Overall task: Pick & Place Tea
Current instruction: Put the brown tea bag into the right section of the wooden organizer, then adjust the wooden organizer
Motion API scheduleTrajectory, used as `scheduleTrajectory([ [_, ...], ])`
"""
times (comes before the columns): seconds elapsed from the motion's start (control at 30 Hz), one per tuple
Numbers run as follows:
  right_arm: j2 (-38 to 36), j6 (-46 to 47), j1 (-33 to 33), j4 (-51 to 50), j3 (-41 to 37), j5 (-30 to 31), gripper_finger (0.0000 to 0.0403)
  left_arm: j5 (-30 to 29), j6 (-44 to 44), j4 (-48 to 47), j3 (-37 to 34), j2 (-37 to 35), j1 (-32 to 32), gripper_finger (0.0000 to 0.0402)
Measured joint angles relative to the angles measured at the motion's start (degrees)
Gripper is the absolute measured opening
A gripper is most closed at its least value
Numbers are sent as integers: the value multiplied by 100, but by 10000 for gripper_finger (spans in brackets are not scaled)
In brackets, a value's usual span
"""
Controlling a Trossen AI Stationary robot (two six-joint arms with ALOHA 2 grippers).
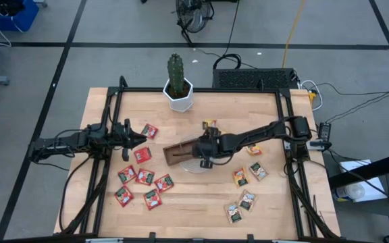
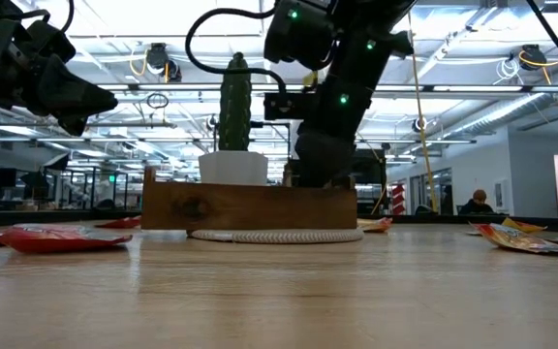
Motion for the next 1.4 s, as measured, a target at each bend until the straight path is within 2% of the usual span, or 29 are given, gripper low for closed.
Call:
scheduleTrajectory([
  [0.17,35,-286,49,101,-17,526,0,0,2,0,0,2,-2,58],
  [0.4,-33,-330,82,256,-24,517,0,0,2,0,0,-1,-2,58],
  [0.67,-437,-247,121,347,-22,589,0,0,2,-2,0,2,-1,58],
  [0.83,-646,-375,166,238,-22,891,0,0,2,0,-2,-1,-2,58],
  [1.0,-1068,-745,104,216,-125,1723,0,0,1,-1,-1,1,-2,58],
  [1.1,-1386,-940,-149,386,-436,1961,0,0,1,-2,0,1,-2,58],
  [1.17,-1568,-1007,-439,670,-751,1911,0,0,2,-2,0,2,0,58],
  [1.23,-1720,-1038,-775,1125,-1167,1564,0,0,2,0,0,-1,-2,58],
  [1.4,-1764,-1060,-1493,2625,-2280,112,0,1,2,-2,-1,-1,-2,58],
])
